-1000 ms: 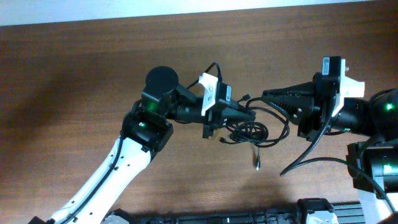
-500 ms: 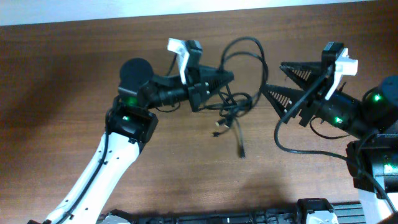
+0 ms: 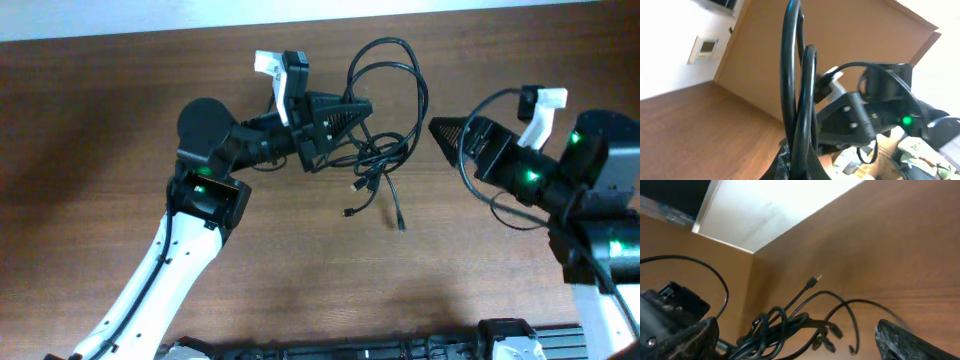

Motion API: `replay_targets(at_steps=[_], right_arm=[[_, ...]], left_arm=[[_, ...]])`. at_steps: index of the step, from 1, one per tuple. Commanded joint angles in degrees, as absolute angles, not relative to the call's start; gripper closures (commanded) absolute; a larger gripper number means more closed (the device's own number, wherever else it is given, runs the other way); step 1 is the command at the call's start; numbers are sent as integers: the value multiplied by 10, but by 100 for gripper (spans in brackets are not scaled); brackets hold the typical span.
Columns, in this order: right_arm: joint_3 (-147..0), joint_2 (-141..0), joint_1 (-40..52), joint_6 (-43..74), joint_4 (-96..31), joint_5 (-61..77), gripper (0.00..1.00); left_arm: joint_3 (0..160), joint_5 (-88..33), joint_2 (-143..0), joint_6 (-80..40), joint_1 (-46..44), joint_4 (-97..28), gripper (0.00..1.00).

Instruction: Untangle cables

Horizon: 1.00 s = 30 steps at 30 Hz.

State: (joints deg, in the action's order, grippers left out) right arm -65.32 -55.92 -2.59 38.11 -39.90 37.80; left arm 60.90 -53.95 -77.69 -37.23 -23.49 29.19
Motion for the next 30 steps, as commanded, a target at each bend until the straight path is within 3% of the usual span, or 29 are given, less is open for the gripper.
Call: replay_targets(at_steps=[1, 9, 14, 20, 22, 28, 30], right_arm=[[-659, -590, -28, 415, -397, 503, 1], [-659, -640, -27, 415, -397, 646, 3], [-659, -641, -27, 414, -397, 647, 33], [-659, -641, -27, 414, -397, 647, 39], [-659, -641, -27, 414, -397, 647, 50], [-659, -641, -27, 413, -397, 647, 95], [-659, -641, -27, 408, -397, 642, 96]], left_arm=[[612, -538, -770, -378, -232, 317, 100], [612, -542, -770, -377, -232, 339, 100], [612, -542, -770, -367, -244, 345, 100], [612, -542, -770, -333, -294, 376, 100], [612, -542, -770, -331, -299, 378, 100], [612, -537, -770, -331, -298, 377, 100], [612, -525, -770, -331, -294, 377, 100]])
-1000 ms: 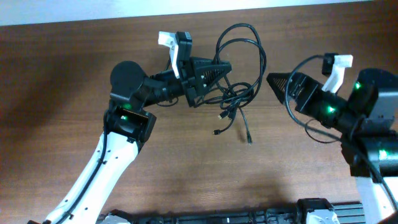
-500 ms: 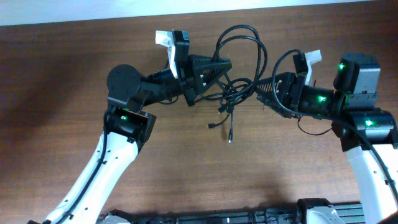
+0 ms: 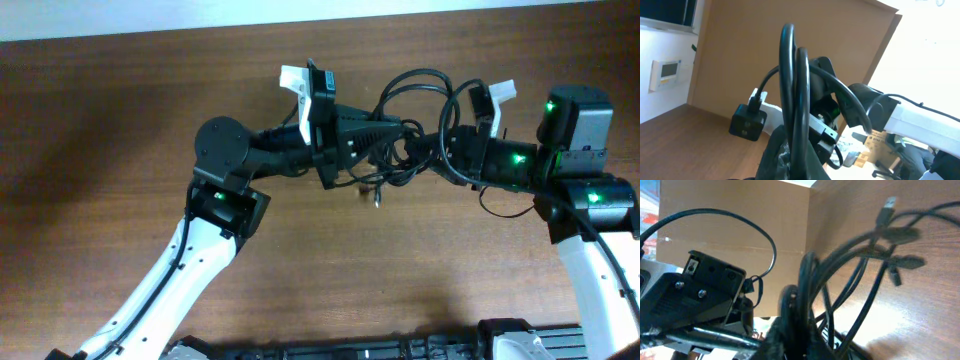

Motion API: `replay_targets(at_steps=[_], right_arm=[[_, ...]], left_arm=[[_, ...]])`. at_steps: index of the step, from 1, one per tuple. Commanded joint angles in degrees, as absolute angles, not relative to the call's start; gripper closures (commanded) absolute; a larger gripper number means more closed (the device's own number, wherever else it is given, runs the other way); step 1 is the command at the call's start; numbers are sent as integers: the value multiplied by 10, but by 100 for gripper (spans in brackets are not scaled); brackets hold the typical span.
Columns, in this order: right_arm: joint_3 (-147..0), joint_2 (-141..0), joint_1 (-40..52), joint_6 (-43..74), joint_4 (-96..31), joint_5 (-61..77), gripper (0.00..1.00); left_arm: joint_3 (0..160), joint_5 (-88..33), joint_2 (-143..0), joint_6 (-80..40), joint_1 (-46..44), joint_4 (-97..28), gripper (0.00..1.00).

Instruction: Untangle cables

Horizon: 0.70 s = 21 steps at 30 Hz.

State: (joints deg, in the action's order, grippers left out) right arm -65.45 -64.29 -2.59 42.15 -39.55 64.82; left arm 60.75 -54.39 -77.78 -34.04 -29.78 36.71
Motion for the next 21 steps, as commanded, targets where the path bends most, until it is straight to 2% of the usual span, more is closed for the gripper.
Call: replay_targets(at_steps=[1, 8, 13, 14, 15, 18, 20, 21], right_arm=[[-659, -641, -27, 408, -397, 637, 96], [-659, -641, -27, 408, -397, 537, 96], [-659, -641, -27, 408, -396, 475, 96], [-659, -641, -27, 407, -396, 469, 96], [-659, -641, -27, 407, -396, 461, 96], [-659, -641, -27, 407, -396, 423, 96], [-659, -641, -27, 395, -396, 389, 96], [-659, -641, -27, 392, -397, 371, 96]], left_arm=[[612, -521, -770, -331, -289, 377, 100], [612, -496, -770, -352, -216, 334, 100], [612, -364, -770, -446, -167, 137, 100], [612, -351, -770, -457, -164, 107, 88], [612, -346, -770, -458, -163, 83, 70], [612, -352, -770, -458, -163, 59, 70], [612, -362, -770, -458, -163, 58, 59], [612, -363, -770, -458, -163, 54, 58]])
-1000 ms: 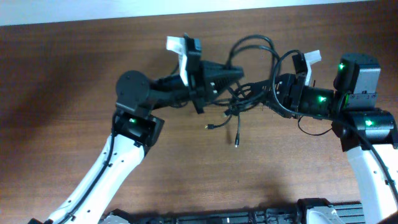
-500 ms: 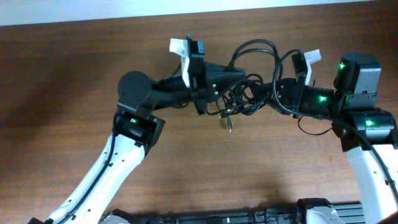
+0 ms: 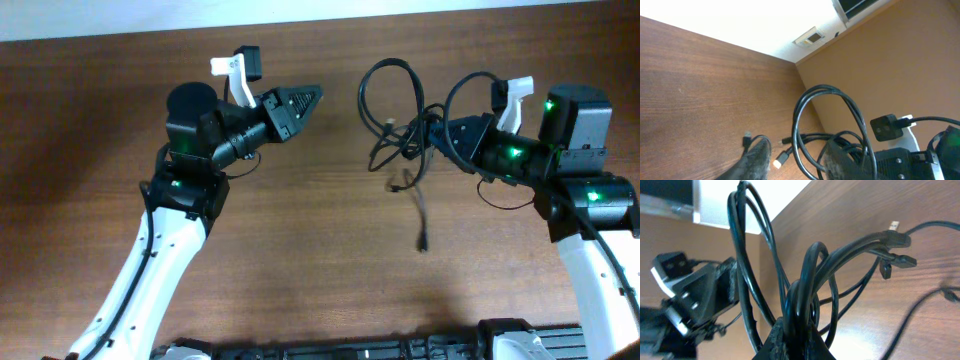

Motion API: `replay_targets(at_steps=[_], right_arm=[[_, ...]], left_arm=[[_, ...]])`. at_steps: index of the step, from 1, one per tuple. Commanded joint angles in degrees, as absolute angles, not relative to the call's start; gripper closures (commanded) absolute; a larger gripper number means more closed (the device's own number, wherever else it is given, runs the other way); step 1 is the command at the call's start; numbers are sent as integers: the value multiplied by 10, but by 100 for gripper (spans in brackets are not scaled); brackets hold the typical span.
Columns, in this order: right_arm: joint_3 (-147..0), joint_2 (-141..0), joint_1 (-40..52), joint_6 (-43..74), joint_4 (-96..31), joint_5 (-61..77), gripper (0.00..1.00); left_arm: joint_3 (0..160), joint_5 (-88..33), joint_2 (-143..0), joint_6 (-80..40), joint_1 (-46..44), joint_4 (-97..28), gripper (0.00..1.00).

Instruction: Untangle cables

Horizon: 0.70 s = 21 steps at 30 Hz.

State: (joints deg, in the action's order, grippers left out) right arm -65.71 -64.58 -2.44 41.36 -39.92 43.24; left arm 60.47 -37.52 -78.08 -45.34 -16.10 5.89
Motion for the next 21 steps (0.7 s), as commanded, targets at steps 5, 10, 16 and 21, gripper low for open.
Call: replay_targets(at_steps=[5, 10, 16, 21], right_arm=[[-659, -641, -27, 335, -386, 279, 96], [-659, -633, -26, 58, -363, 276, 96], [-659, -613, -27, -69, -365, 264, 96], [-659, -606, -27, -69, -366, 344, 96]], left_arm=[[612, -434, -770, -419, -166, 74, 47], [612, -520, -770, -298, -204, 120, 38], [612, -394, -770, -302, -272, 121, 35], [612, -305, -770, -301, -326, 122, 35]])
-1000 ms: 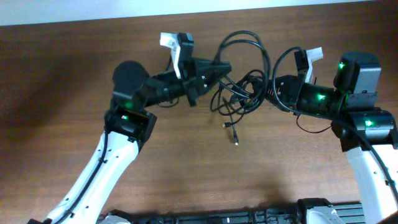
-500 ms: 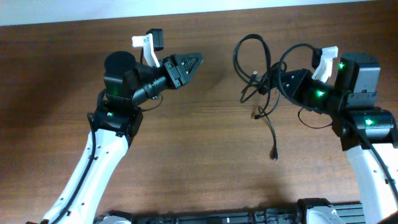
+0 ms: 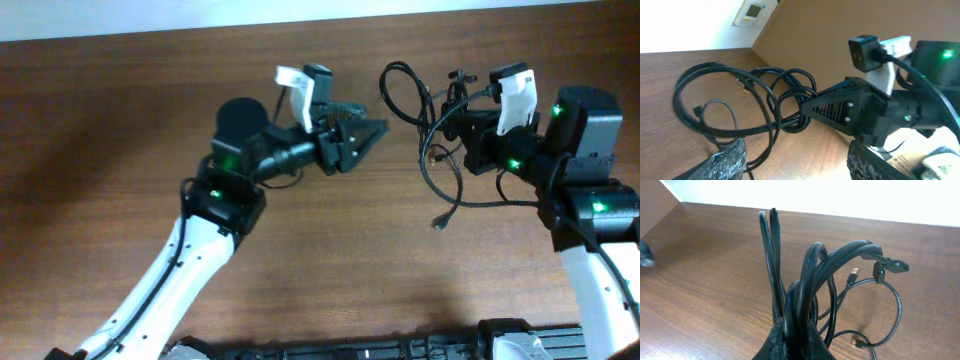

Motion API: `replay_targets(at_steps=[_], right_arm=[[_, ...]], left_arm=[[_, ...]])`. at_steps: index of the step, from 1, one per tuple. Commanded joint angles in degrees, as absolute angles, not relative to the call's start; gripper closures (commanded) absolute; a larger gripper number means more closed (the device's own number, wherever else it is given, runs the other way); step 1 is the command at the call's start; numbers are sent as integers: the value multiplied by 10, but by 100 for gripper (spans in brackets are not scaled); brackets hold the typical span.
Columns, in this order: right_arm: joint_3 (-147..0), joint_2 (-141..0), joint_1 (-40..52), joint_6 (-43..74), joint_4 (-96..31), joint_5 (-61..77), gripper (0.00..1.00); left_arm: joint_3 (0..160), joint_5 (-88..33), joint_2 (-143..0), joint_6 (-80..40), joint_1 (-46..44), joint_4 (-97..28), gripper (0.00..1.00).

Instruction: Untangle cables

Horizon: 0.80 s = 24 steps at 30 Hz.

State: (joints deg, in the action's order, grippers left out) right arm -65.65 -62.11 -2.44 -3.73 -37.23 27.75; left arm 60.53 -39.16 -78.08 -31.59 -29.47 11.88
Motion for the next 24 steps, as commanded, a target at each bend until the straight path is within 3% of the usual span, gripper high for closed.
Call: replay_targets(at_steps=[1, 7, 13, 19, 21, 24], right_arm=[[-659, -606, -27, -68, -367, 373, 96], [-659, -605, -27, -14, -371, 499, 96], [-659, -596, -27, 85, -351, 504, 96], [-659, -596, -27, 311, -311, 471, 96], [-659, -597, -27, 340, -312, 467, 96], [-659, -598, -27, 386, -326, 456, 96]], left_arm=[[612, -288, -770, -301, -335, 122, 34], [612, -171, -770, -298, -355, 102, 40], [612, 78, -770, -299, -354, -53, 49], [612, 17, -762, -266, -355, -95, 50], [612, 6, -747, -240, -355, -87, 53], [612, 6, -698, -176, -355, -69, 50]])
